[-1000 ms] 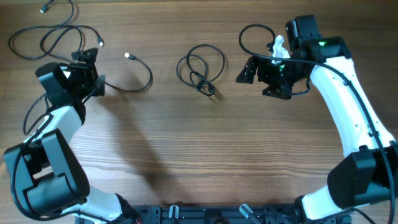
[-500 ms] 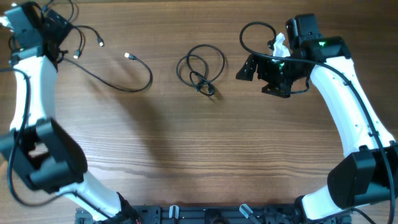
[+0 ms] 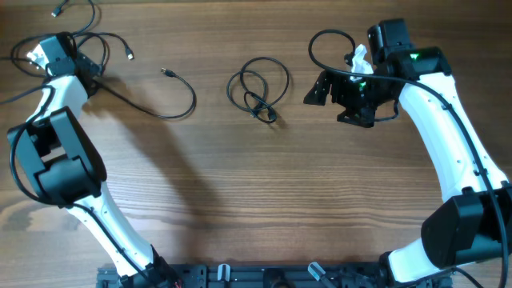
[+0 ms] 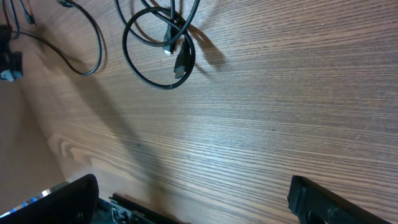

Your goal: Untangle cables

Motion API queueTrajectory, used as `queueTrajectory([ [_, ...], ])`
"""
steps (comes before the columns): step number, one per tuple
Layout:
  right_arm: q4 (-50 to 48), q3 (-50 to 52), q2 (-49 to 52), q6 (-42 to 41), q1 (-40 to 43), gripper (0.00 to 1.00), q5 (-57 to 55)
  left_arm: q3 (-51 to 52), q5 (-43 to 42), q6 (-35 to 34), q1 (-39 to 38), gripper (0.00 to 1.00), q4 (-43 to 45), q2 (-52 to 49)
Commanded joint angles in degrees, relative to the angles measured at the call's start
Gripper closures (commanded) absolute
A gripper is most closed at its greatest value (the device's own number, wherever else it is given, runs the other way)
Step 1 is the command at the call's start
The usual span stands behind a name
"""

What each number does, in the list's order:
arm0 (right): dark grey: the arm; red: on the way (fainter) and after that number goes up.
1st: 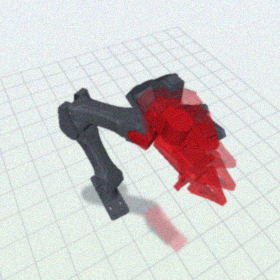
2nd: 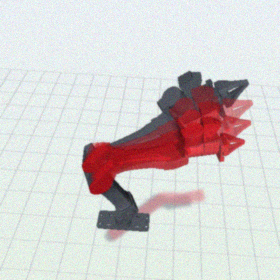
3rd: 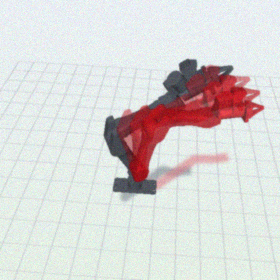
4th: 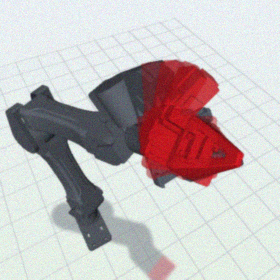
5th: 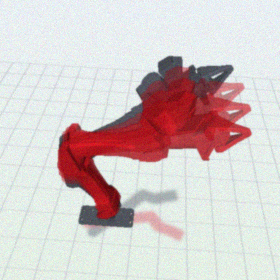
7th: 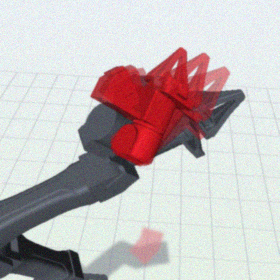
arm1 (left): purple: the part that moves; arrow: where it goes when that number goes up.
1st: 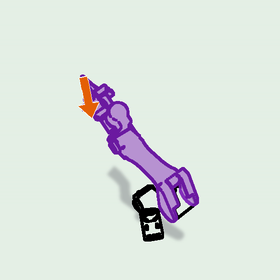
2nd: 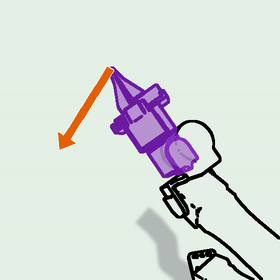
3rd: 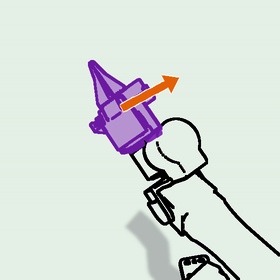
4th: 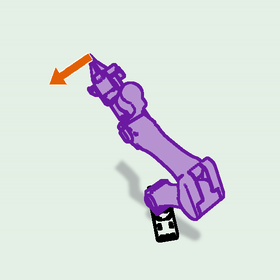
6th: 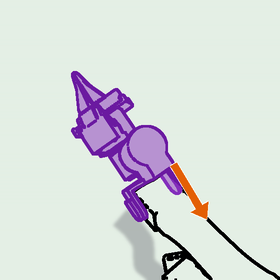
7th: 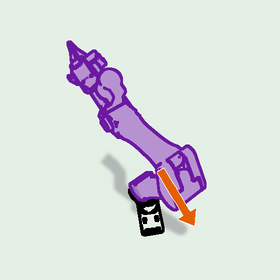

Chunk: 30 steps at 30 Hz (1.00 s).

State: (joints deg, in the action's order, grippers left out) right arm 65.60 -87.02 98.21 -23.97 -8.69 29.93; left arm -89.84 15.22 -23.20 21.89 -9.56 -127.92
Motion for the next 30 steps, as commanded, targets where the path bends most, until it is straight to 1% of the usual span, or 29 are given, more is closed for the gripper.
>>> queueTrajectory([
  [1, 0.1, -0.3, -1.0, -0.2, -0.1, 0.0, -0.6, -0.2, 1.9, 3.2, 0.5, 0.28, 1.0, -2.7],
  [3, 0.1, -0.3, -1.0, -0.2, -0.1, 0.0, -0.6, -0.2, 3.8, 3.5, 0.5, 0.3, 1.1, -3.3],
  [4, 0.1, -0.3, -1.0, -0.2, -0.1, 0.0, -0.6, -0.2, 3.9, 3.5, 0.8, 0.33, 1.0, -3.4],
  [7, 0.1, -0.3, -1.0, -0.2, -0.1, 0.0, -0.6, -0.2, 3.9, 3.6, 1.2, 0.35, 1.0, -3.4],
  [9, 0.1, -0.3, -1.0, -0.2, -0.1, 0.0, -0.6, -0.2, 3.9, 3.5, 1.3, 0.42, 0.5, -3.4],
  [11, 0.0, -0.3, -1.0, -0.2, -0.1, 0.0, -0.6, -0.2, 3.3, 3.5, 1.3, 0.42, -0.1, -3.5],
  [12, 0.0, -0.3, -1.0, -0.2, -0.1, 0.0, -0.6, -0.2, 1.0, 3.5, 1.3, 0.42, -0.1, -3.8],
  [13, 0.0, -0.3, -1.0, -0.2, -0.1, 0.0, -0.6, -0.2, -1.9, 3.5, 1.3, 0.39, 0.3, -3.9],
  [14, 0.0, -0.3, -1.0, -0.2, -0.1, 0.0, -0.6, -0.2, -4.1, 3.5, 1.3, 0.38, 1.2, -3.9],
  [15, 0.0, -0.3, -1.0, -0.2, -0.1, 0.0, -0.6, -0.2, -4.3, 3.5, 1.3, 0.38, 1.7, -3.9],
  [16, 0.0, -0.3, -1.0, -0.2, -0.1, 0.0, -0.6, -0.2, -4.3, 3.5, 1.3, 0.41, 2.0, -3.9],
  [18, 0.0, -0.3, -1.0, -0.2, -0.1, 0.0, -0.6, -0.2, -4.3, 3.5, 1.4, 0.67, 2.1, -4.0],
  [19, 0.0, -0.3, -1.0, -0.2, -0.1, 0.0, -0.6, -0.2, -4.3, 3.5, 1.7, 0.78, 2.1, -4.1],
  [20, 0.0, -0.3, -1.0, -0.2, -0.1, 0.0, -0.6, -0.2, -4.3, 3.5, 2.0, 0.85, 1.9, -4.4],
  [21, 0.0, -0.3, -1.0, -0.2, -0.1, 0.0, -0.6, -0.2, -4.3, 3.5, 2.3, 0.87, 1.6, -4.5],
  [22, 0.0, -0.3, -1.0, -0.3, -0.1, 0.0, -0.5, -0.2, -4.2, 3.5, 2.6, 0.94, 1.0, -4.5],
  [23, 0.0, -0.3, -1.0, -0.2, -0.1, 0.0, -0.5, -0.2, -4.2, 3.5, 2.9, 0.96, 0.8, -4.4],
  [26, 0.3, -0.3, -1.0, -0.2, -0.1, 0.0, -0.5, -0.2, -4.1, 3.5, 3.7, 0.96, -0.5, -3.6],
  [28, 0.5, -0.3, -1.0, -0.2, -0.1, 0.0, -0.5, -0.2, -4.1, 3.5, 3.7, 0.96, -0.7, -1.4],
  [29, 0.5, -0.3, -1.0, -0.2, -0.1, 0.0, -0.5, -0.2, -4.3, 3.5, 3.6, 0.84, -0.7, -0.3],
  [30, 0.5, -0.3, -1.0, -0.2, -0.1, 0.0, -0.6, -0.2, -4.8, 3.5, 3.5, 0.44, -0.4, 0.4],
])
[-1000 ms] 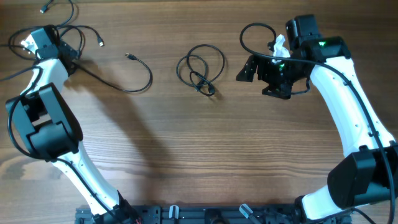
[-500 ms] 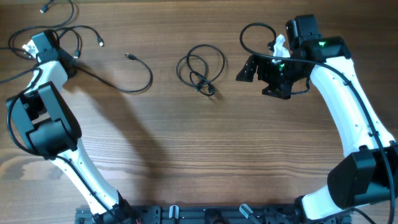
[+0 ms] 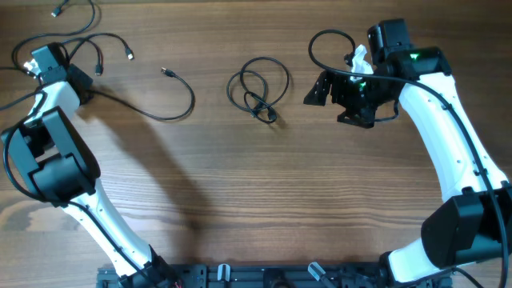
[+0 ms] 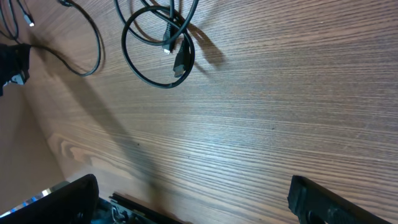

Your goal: Untangle cables

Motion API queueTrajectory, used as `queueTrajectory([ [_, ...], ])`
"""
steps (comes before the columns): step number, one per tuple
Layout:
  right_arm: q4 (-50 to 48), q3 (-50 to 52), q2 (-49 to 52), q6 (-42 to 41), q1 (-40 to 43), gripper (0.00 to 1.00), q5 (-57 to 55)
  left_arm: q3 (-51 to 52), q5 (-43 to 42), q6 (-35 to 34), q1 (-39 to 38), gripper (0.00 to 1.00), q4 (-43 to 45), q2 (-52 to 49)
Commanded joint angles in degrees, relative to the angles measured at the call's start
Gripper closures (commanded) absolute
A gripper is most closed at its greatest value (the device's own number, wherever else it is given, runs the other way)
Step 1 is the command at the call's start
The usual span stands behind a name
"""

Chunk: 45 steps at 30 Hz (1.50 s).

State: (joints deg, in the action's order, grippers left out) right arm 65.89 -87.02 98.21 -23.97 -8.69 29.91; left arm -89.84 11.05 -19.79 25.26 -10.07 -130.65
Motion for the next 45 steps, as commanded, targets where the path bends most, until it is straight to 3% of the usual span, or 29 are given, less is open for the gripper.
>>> queueTrajectory([
  [1, 0.1, -0.3, -1.0, -0.2, -0.1, 0.0, -0.5, -0.2, -1.1, 0.1, 0.0, 0.39, -0.1, 3.2],
  [3, 0.0, -0.3, -1.0, -0.2, -0.1, 0.0, -0.5, -0.2, -1.6, -0.1, -0.3, 0.3, -1.6, 3.0],
  [8, 0.1, -0.3, -1.0, -0.2, -0.1, 0.0, -0.5, -0.2, -1.6, -0.1, -0.2, 0.3, -1.5, 0.7],
  [10, 0.2, -0.3, -1.0, -0.2, -0.1, 0.0, -0.5, -0.2, -1.1, -0.1, -0.2, 0.39, -1.5, -0.8],
  [12, 0.3, -0.3, -1.0, -0.3, -0.1, 0.0, -0.5, -0.2, 2.3, -0.1, -0.2, 0.55, -1.6, -0.9],
  [13, 0.2, -0.3, -1.0, -0.2, -0.1, 0.0, -0.5, -0.2, 4.1, 0.1, -0.2, 0.58, -1.9, -0.9],
  [16, 0.3, -0.3, -1.0, -0.2, -0.1, 0.0, -0.5, -0.2, 3.8, 0.1, 0.0, 0.56, -3.7, -1.2],
  [19, 0.2, -0.3, -1.0, -0.2, -0.1, 0.0, -0.5, -0.2, -1.8, 0.1, -0.1, 0.56, -4.4, -1.7],
  [21, 0.3, -0.3, -1.0, -0.2, -0.1, 0.0, -0.5, -0.2, -1.7, 0.1, 0.0, 0.71, -5.0, -1.7],
  [22, 0.3, -0.3, -1.0, -0.2, -0.1, 0.0, -0.5, -0.2, -0.7, 0.1, 0.1, 0.87, -5.5, -1.7],
  [23, 0.4, -0.3, -1.0, -0.2, -0.1, 0.0, -0.5, -0.2, 1.1, 0.1, 0.1, 0.96, -5.9, -0.8],
  [31, 0.5, -0.3, -1.0, -0.2, -0.1, 0.0, -0.5, -0.2, 3.1, -0.6, -0.1, 0.96, -4.3, 17.5],
  [35, 0.8, -0.3, -1.0, 0.0, -0.1, 0.0, -0.5, -0.2, 3.3, -15.6, 1.1, 0.96, -10.6, 21.4],
  [40, 0.6, -0.3, -1.0, 1.5, -0.1, 0.0, -0.5, -0.2, 6.8, -35.4, 5.4, 0.96, -25.7, 21.5],
  [43, 0.5, -0.3, -1.0, 1.5, -0.1, 0.0, -0.5, -0.2, 6.8, -41.1, 9.0, 0.96, -30.2, 21.5],
  [45, 0.0, -0.3, -1.0, 1.5, -0.1, 0.0, -0.5, -0.2, 6.3, -41.1, 10.6, 0.96, -30.4, 21.5],
])
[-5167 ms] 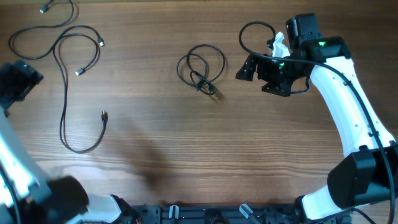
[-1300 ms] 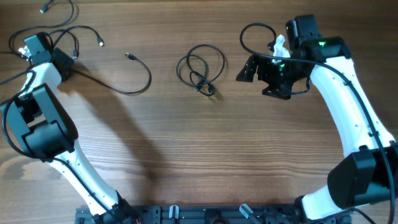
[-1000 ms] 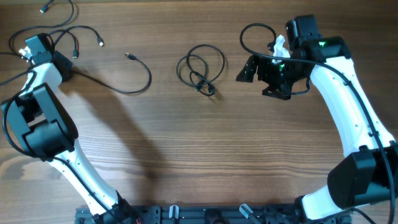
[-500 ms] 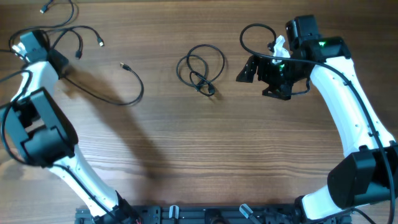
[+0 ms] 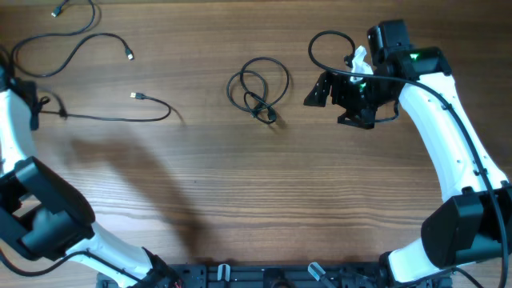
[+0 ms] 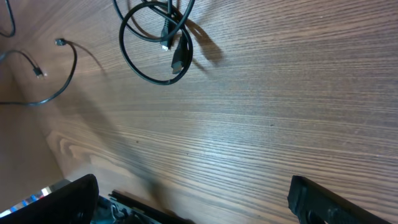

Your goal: Untangle cables

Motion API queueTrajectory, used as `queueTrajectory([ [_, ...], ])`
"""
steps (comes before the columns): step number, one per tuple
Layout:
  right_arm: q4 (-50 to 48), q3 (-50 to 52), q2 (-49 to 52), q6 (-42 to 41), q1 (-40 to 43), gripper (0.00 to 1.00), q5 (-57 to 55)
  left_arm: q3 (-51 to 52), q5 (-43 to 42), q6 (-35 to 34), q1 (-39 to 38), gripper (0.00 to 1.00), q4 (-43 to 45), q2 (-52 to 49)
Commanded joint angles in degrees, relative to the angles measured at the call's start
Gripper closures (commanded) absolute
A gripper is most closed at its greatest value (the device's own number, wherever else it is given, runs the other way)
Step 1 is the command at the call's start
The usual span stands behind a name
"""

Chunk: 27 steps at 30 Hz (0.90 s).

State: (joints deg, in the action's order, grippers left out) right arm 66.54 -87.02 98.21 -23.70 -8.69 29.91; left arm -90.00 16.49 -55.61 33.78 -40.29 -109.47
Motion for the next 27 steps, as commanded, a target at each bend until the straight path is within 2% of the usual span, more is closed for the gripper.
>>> queueTrajectory([
  [1, -0.7, -0.3, -1.0, 1.2, -0.1, 0.0, -0.5, 0.0, 0.9, -5.3, 2.5, 0.95, 0.1, 0.3],
  [2, -0.9, -0.3, -1.0, 1.2, -0.1, 0.0, -0.5, 0.0, 0.9, -5.2, 2.8, 0.8, 0.2, 0.3],
  [3, -1.0, -0.3, -1.0, 1.2, -0.1, 0.0, -0.5, 0.0, 0.8, -5.2, 2.9, 0.49, 0.2, 0.3],
  [5, -0.9, -0.3, -1.0, 1.1, -0.1, 0.0, -0.5, 0.0, -0.1, -4.1, 2.9, 0.0, 0.1, 0.3],
  [7, -0.9, -0.3, -1.0, 1.2, -0.1, 0.0, -0.5, 0.0, -2.5, -0.4, 2.8, 0.0, 0.2, 0.3],
  [9, -0.9, -0.3, -1.0, 1.2, -0.1, 0.0, -0.5, 0.0, -10.6, 6.1, 2.8, 0.0, -1.4, 0.3],
  [12, -1.1, -0.3, -1.0, 1.2, -0.1, 0.0, -0.5, 0.0, -23.6, 11.8, 2.4, 0.0, -9.0, 0.3],
  [14, -1.2, -0.3, -1.0, 1.2, -0.1, 0.0, -0.5, 0.0, -27.4, 18.2, -0.1, 0.0, -14.2, 0.2],
  [16, -1.4, -0.3, -1.0, 1.3, -0.1, 0.0, -0.5, 0.0, -27.4, 20.4, -2.5, 0.0, -17.3, 0.2],
  [18, -1.4, -0.3, -1.0, 3.1, -0.1, 0.0, -0.5, 0.0, -27.4, 30.6, -9.4, 0.01, -20.5, 0.2],
  [20, -1.5, -0.3, -1.0, 3.1, -0.1, 0.0, -0.5, 0.1, -27.2, 37.8, -14.3, 0.01, -20.2, 0.0],
  [22, -1.5, -0.3, -1.0, 3.6, -0.1, 0.0, -0.5, 0.1, -25.2, 43.8, -19.6, 0.11, -20.0, -1.0],
  [23, -1.5, -0.3, -1.0, 4.5, -0.1, 0.0, -0.6, 0.1, -25.0, 46.2, -21.2, 0.11, -20.5, -1.7],
  [24, -1.5, -0.3, -1.0, 5.5, -0.1, 0.0, -0.5, 0.1, -24.1, 47.9, -22.9, 0.08, -20.9, -2.4],
  [27, -1.6, -0.3, -1.0, 5.7, -0.1, 0.0, -0.5, 0.1, -13.0, 55.2, -27.1, 0.02, -20.8, -5.3],
])
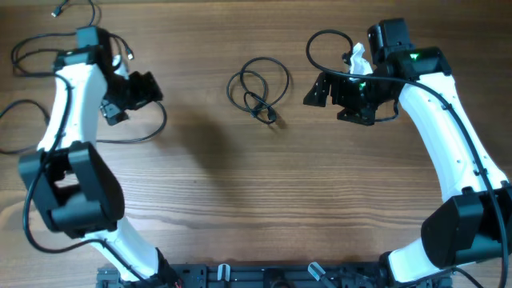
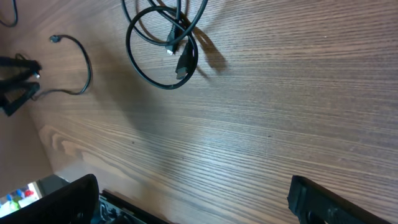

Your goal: Untangle cables

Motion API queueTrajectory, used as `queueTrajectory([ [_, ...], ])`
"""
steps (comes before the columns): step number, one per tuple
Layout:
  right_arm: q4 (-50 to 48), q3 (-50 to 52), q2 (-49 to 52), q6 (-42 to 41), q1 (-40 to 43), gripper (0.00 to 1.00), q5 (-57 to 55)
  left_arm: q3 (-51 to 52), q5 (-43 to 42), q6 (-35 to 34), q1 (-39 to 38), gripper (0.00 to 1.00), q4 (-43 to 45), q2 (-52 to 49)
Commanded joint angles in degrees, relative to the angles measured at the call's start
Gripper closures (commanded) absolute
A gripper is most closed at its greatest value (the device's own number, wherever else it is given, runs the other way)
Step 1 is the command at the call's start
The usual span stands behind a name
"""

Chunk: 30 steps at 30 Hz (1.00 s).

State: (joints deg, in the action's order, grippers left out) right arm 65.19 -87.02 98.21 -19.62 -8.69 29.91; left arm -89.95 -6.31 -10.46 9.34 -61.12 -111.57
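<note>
A coiled black cable (image 1: 258, 88) with its plugs crossed inside the loop (image 2: 165, 56) lies at the table's middle. A thin black cable (image 1: 160, 120) curves on the left, its small plug end (image 2: 56, 39) free on the wood. Another thin cable (image 1: 72, 36) loops at the top left, apart from it. My left gripper (image 1: 132, 98) hovers over the thin cable's bend, fingers (image 2: 18, 64) spread. My right gripper (image 1: 334, 104) stands open to the right of the coil, with only bare wood between its fingers (image 2: 323, 199).
The wooden table (image 1: 264, 200) carries nothing else. A black loop of wiring (image 1: 324, 44) hangs by the right arm's wrist at the back. A dark rail (image 1: 264, 276) runs along the front edge between the arm bases.
My left gripper has moved from the far left edge rightward, to over the thin cable's curved end. That cable now bends back toward the left edge. The right gripper has barely shifted.
My left gripper was at the top-left heap where two thin cables overlapped. Then it stood at the far left edge with one thin cable stretched out, apart from the other. Now it is over that cable's right bend. The right gripper stayed open beside the coil.
</note>
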Motion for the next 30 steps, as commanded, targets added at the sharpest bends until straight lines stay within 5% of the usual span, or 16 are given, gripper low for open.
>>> queueTrajectory([
  [1, -0.2, -0.3, -1.0, 1.6, -0.1, 0.0, -0.5, 0.0, 10.7, 15.1, -3.4, 0.0, 0.0, -3.8],
  [3, -0.3, -0.3, -1.0, 1.6, -0.1, 0.0, -0.5, 0.0, 10.7, 26.1, -4.3, 0.0, 0.0, -5.2],
  [11, -1.1, -0.3, -1.0, 1.6, -0.1, 0.0, -0.5, 2.2, 10.5, 41.2, -4.0, 0.2, -4.1, -7.7],
  [14, -1.0, -0.3, -1.0, 1.6, -0.1, 0.0, -0.5, 6.1, 10.5, 48.7, -3.8, 0.2, -2.0, -7.7],
  [20, -1.4, -0.3, -1.0, 1.6, -0.1, 0.0, -0.5, 11.1, 10.9, 49.2, -2.8, 0.22, 11.5, -7.7],
  [23, -1.4, -0.3, -1.0, 1.6, -0.1, 0.0, -0.5, 12.6, 10.2, 49.0, -2.4, 0.41, 16.0, -7.7],
  [25, -1.4, -0.3, -1.0, 1.6, -0.1, 0.0, -0.5, 12.9, 8.3, 49.0, -2.4, 0.71, 16.1, -7.8],
  [26, -1.5, -0.3, -1.0, 1.5, -0.1, 0.0, -0.5, 12.9, 8.3, 49.0, -2.4, 0.94, 16.2, -7.8],
  [30, -1.5, -0.3, -1.0, 1.5, -0.1, 0.0, -0.5, 12.9, 5.8, 47.1, -2.3, 0.96, 23.1, -7.8],
])
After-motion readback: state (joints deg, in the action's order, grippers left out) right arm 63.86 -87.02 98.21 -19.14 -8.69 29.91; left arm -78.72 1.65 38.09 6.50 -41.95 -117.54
